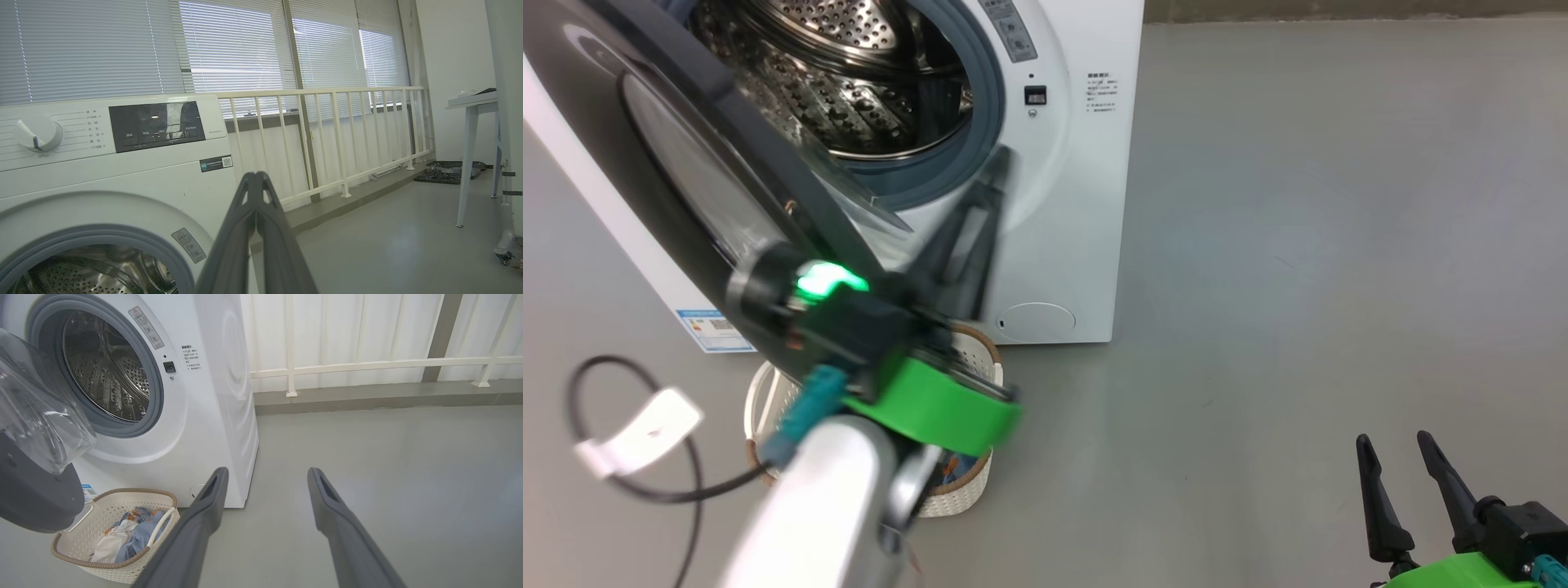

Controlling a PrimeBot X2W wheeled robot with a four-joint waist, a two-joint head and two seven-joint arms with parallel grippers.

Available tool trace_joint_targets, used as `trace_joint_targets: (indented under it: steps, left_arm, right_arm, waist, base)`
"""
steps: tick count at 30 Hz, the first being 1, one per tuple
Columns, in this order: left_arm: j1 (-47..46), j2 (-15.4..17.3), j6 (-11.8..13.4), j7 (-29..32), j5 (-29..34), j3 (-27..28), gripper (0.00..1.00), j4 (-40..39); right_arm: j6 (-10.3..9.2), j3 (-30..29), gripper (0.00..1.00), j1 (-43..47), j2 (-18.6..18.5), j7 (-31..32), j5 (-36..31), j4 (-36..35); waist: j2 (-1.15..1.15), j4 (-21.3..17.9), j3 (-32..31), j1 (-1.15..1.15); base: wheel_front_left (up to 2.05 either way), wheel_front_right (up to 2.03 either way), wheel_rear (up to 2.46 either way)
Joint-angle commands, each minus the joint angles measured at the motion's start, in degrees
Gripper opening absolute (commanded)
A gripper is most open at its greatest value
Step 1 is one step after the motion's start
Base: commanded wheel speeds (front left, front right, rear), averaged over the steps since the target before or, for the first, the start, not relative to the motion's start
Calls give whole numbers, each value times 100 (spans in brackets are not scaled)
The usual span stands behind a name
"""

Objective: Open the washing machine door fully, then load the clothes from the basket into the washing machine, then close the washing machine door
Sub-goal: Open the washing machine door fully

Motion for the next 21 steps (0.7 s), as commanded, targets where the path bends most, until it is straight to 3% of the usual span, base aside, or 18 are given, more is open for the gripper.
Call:
trace_joint_targets:
  steps: [1,4,10,21]
  left_arm:
    - [-235,89,-39,87,-102,59,0,-106]
    - [-175,83,-15,348,-429,-396,0,-64]
    - [-15,80,262,791,-778,-920,0,129]
    - [228,199,700,1117,-640,-1011,0,533]
  right_arm:
    - [35,175,100,-101,-60,-69,-22,-133]
    - [35,194,100,-111,-63,-69,-9,-126]
    - [35,202,100,-115,-61,-69,7,-133]
    - [35,154,100,-166,-60,-69,15,-144]
  waist:
    - [0,-19,5,0]
    - [0,-55,22,0]
    - [0,-87,93,0]
    - [0,1,233,0]
  base:
    - [0,0,0]
    - [0,0,0]
    - [0,0,0]
    - [0,0,0]
